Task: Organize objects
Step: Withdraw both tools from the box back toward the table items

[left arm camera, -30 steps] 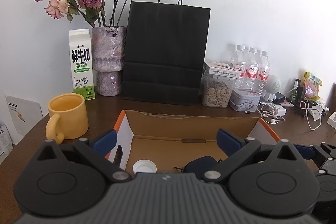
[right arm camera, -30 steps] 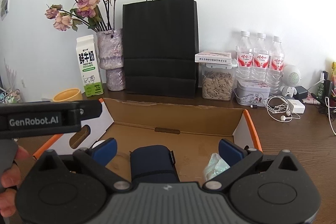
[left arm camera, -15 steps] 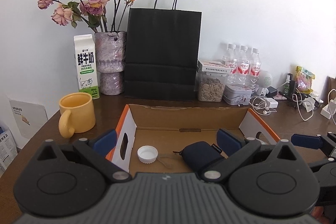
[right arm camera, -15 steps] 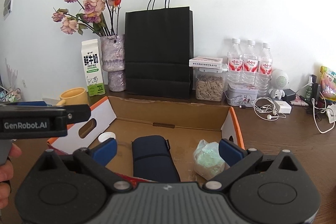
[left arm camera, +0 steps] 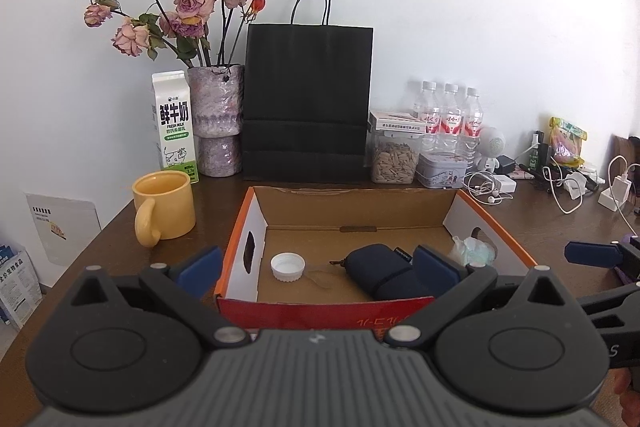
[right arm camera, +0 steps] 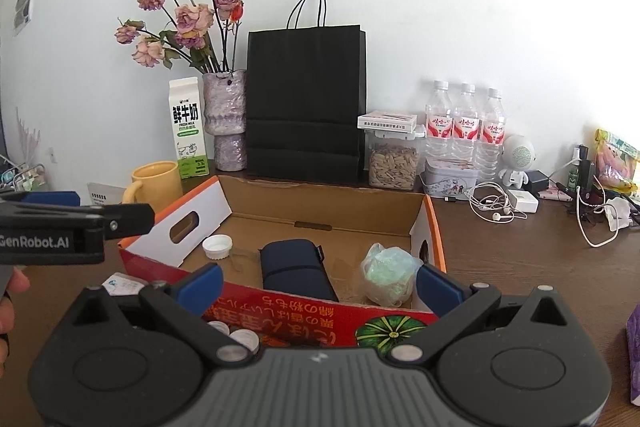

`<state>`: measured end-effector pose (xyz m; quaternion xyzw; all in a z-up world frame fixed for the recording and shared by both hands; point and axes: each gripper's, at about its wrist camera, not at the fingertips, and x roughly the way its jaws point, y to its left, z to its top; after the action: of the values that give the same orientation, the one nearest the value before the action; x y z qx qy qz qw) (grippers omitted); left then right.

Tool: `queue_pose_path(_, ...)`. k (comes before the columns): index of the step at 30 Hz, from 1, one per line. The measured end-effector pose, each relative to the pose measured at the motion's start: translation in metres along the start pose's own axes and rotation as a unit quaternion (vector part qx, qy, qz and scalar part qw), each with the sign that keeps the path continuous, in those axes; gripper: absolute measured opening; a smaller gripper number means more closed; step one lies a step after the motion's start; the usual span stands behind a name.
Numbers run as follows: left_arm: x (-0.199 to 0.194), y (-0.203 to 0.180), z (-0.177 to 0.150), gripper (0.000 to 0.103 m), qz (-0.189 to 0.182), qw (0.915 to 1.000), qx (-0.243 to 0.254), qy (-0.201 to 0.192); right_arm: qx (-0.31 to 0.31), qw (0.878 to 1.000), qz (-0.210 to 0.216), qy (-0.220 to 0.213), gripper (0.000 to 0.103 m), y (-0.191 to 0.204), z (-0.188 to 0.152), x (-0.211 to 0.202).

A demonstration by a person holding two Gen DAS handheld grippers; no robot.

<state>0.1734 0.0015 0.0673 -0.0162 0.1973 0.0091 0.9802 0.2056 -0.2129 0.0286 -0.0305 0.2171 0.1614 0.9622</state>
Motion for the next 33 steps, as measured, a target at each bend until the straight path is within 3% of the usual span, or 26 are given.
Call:
queue_pose_path(17,-0.044,0.012,-0.033,0.103,0.008,0.9997,0.011,0.019,-0.01,1.0,-0.003,0.023,0.103,-0.008,-0.041,-0.048)
queue_pose_path(33,-0.042,0.043,-0.065,0.103,0.04,0.9962,0.013,0.076,-0.045,0.995,-0.004,0.091,0.103,-0.019,-0.08,-0.044)
